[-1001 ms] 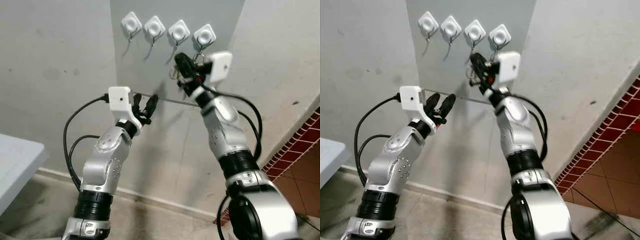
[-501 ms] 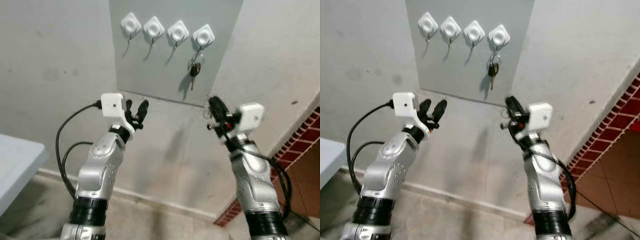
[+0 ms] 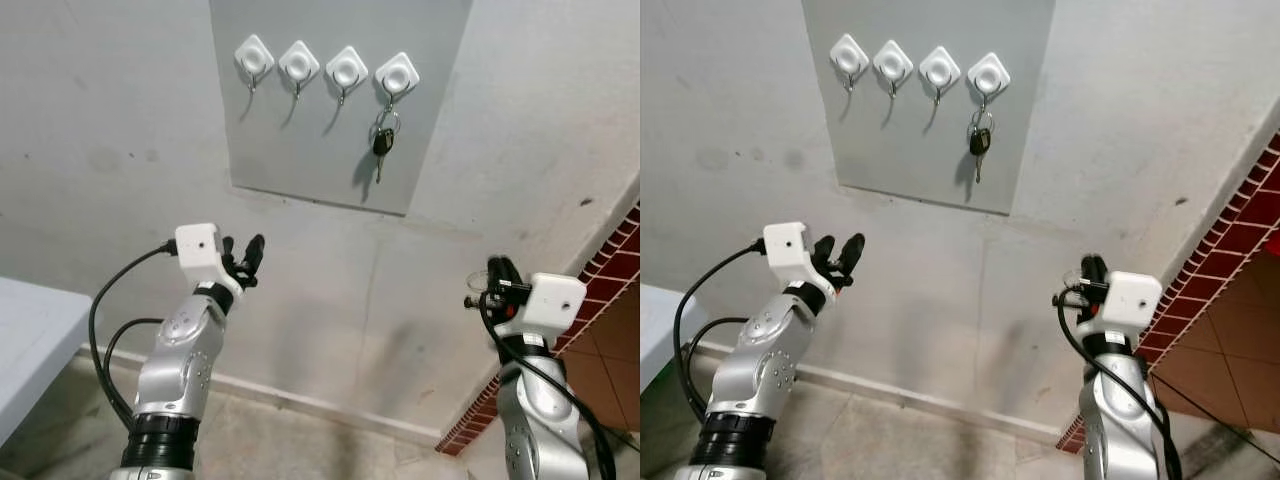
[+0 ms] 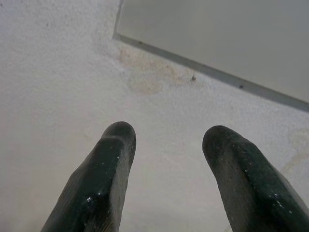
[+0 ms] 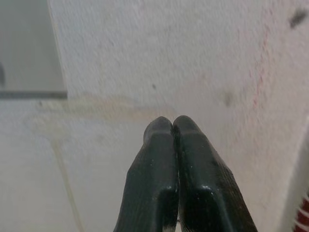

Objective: Hang keys on a hook

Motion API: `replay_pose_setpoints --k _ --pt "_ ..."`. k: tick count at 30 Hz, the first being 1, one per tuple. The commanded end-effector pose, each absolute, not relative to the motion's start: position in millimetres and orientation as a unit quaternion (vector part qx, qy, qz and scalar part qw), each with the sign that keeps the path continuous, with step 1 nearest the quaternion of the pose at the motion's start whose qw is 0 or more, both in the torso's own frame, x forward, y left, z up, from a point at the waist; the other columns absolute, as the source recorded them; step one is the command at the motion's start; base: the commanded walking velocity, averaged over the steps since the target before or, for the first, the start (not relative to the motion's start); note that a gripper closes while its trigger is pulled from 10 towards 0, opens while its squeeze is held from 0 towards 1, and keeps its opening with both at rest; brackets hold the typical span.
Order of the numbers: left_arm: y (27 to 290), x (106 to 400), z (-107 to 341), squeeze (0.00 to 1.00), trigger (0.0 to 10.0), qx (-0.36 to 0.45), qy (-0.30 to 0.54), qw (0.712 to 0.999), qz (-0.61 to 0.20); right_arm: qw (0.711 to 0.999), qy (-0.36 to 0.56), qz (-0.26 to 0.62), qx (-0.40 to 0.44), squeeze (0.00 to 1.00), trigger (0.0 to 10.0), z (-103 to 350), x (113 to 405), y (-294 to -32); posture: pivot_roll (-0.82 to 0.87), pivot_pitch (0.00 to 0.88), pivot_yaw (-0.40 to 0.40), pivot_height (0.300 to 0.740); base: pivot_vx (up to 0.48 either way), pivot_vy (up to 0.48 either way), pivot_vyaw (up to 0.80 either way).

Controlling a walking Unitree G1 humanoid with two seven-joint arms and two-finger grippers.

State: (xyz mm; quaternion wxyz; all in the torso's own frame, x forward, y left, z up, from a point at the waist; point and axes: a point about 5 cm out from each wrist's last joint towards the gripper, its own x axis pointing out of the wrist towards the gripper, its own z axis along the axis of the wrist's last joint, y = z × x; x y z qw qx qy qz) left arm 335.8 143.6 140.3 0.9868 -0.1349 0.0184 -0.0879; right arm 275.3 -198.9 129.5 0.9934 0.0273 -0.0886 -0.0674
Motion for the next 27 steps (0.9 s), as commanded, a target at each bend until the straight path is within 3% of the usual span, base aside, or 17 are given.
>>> replay_pose_setpoints --k 1,21,27 --pt "145 335 137 0.00 10.0 -0.137 0.022 0.986 -0.090 0.993 -0.099 -0.066 0.026 0.00 10.0 136 275 -195 -0.02 0.000 0.014 0.740 0.000 0.000 0.00" --pt "150 333 124 0.00 10.0 -0.152 0.030 0.984 -0.091 0.995 -0.070 -0.063 0.021 0.00 10.0 124 268 -187 -0.03 0.000 0.027 0.740 0.000 0.000 0.00" --pt "151 335 125 0.00 10.0 -0.154 0.030 0.984 -0.090 0.995 -0.074 -0.059 0.021 0.00 10.0 127 271 -185 -0.03 0.000 0.028 0.740 0.000 0.300 0.00"
